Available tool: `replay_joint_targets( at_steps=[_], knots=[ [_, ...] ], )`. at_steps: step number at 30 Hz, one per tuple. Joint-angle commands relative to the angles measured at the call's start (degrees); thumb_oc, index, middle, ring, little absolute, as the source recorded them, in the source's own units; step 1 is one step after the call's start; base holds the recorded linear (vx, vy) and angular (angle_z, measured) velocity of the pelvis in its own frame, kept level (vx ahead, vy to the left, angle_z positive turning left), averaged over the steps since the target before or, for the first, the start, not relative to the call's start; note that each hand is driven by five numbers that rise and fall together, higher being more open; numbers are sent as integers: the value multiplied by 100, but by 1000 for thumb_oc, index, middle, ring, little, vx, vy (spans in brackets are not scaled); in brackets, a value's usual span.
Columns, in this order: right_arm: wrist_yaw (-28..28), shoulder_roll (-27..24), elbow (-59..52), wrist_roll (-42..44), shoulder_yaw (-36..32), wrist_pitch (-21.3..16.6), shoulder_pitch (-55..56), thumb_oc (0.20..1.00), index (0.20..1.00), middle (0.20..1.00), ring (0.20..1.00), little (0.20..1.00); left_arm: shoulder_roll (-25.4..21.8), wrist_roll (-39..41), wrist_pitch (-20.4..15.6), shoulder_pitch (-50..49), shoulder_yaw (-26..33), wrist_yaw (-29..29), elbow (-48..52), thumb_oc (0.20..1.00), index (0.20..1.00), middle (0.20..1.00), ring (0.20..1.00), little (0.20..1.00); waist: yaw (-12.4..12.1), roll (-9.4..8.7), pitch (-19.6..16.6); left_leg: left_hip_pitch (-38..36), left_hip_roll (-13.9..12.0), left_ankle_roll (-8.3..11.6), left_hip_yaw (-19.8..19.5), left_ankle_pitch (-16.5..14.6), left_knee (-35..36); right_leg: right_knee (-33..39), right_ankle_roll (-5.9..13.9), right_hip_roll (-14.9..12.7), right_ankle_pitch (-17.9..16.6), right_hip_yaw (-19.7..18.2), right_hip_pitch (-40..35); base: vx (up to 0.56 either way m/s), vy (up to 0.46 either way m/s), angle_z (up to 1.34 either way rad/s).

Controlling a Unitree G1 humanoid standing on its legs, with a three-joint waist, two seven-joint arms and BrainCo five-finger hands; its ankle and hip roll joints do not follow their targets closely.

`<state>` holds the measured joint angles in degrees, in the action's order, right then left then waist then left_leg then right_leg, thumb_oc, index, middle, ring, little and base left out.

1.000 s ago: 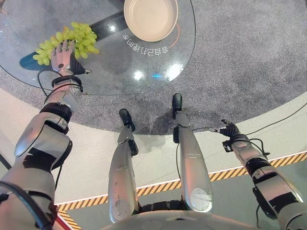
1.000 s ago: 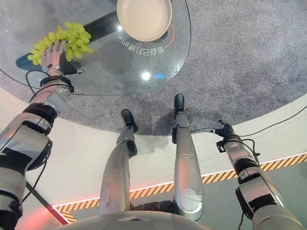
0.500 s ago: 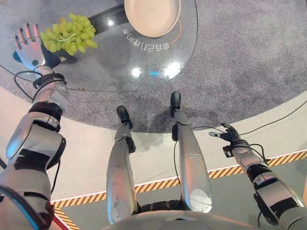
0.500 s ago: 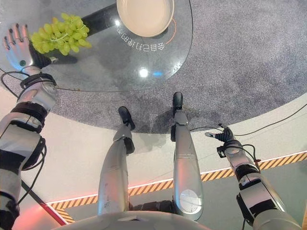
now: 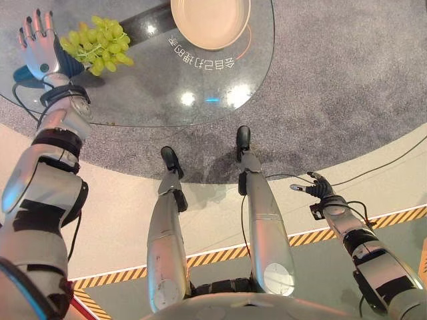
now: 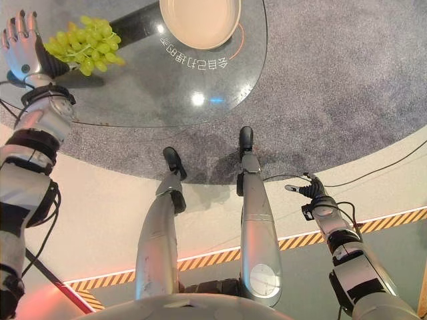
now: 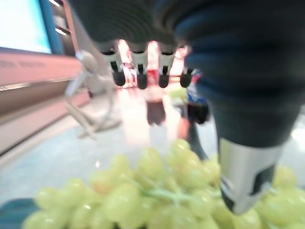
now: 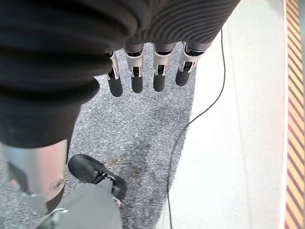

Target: Pick up fruits into the plate

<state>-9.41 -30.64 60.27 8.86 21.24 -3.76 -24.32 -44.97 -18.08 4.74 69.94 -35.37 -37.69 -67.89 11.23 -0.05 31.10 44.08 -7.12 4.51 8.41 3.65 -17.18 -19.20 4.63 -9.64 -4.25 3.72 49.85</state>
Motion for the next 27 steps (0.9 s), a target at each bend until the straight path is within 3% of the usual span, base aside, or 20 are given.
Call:
replay_joint_targets(
  at_steps=[1, 3, 4, 7, 13, 16, 20, 27],
  knots=[
    [-29, -324, -249, -94, 148, 10, 496, 1000, 1000, 1000, 1000, 1000, -508, 27, -38, 203, -109, 646, -228, 1000, 1000, 1000, 1000, 1000, 100, -139, -131, 234, 454, -131, 153, -797, -756, -181, -78, 481, 451, -194, -95, 12, 67, -4],
    [-10, -383, -356, -96, 135, 22, 515, 1000, 1000, 1000, 1000, 1000, -535, 247, 92, 300, -265, 1197, -297, 1000, 1000, 1000, 1000, 1000, 139, -138, -131, 222, 463, -131, 191, -790, -734, -113, -62, 469, 405, -197, -102, 45, 57, -4],
    [-6, -407, -412, -107, 136, 37, 546, 1000, 1000, 1000, 1000, 1000, -527, 414, 165, 303, -347, 1467, -370, 1000, 1000, 1000, 1000, 1000, 137, -114, -131, 117, 447, -87, 148, -993, -792, -159, -19, 489, 574, -211, -204, 81, 66, -3],
    [19, -495, -501, -113, 108, 4, 586, 1000, 1000, 1000, 1000, 1000, -573, 561, 189, 399, -477, 1913, -568, 1000, 1000, 1000, 1000, 1000, 179, -118, -131, 103, 433, -87, 189, -1007, -802, -121, -3, 474, 552, -215, -219, 34, 46, -6],
    [-1, -691, -760, -60, -16, -23, 670, 1000, 1000, 1000, 1000, 1000, -633, 685, 454, 298, -705, 3646, -932, 1000, 1000, 1000, 1000, 1000, 251, -126, -131, 81, 446, -91, 228, -973, -731, 31, 24, 490, 429, -273, -228, 2, 9, -2],
    [-27, -752, -905, 3, -72, -49, 693, 1000, 1000, 1000, 1000, 1000, -608, 634, 722, 222, -699, 4183, -1046, 1000, 1000, 1000, 1000, 1000, 269, -144, -131, 107, 444, -98, 213, -966, -710, 66, 28, 510, 404, -301, -205, 0, 0, 0],
    [-45, -827, -1235, 87, -92, 1, 694, 1000, 1000, 1000, 1000, 1000, -605, 608, 1045, 120, -599, 4116, -1114, 1000, 1000, 1000, 1000, 1000, 276, -203, -131, 145, 444, -113, 166, -972, -707, 103, 24, 545, 373, -320, -182, 0, 0, 0],
    [2, -917, -1703, 392, -81, -25, 615, 1000, 1000, 1000, 1000, 1000, -703, -406, 1495, 76, -568, 2824, -1366, 1000, 1000, 1000, 1000, 1000, 286, -387, -131, 277, 393, -87, 99, -976, -742, 195, 19, 593, 292, -304, -131, -16, -45, 0]
  ],
)
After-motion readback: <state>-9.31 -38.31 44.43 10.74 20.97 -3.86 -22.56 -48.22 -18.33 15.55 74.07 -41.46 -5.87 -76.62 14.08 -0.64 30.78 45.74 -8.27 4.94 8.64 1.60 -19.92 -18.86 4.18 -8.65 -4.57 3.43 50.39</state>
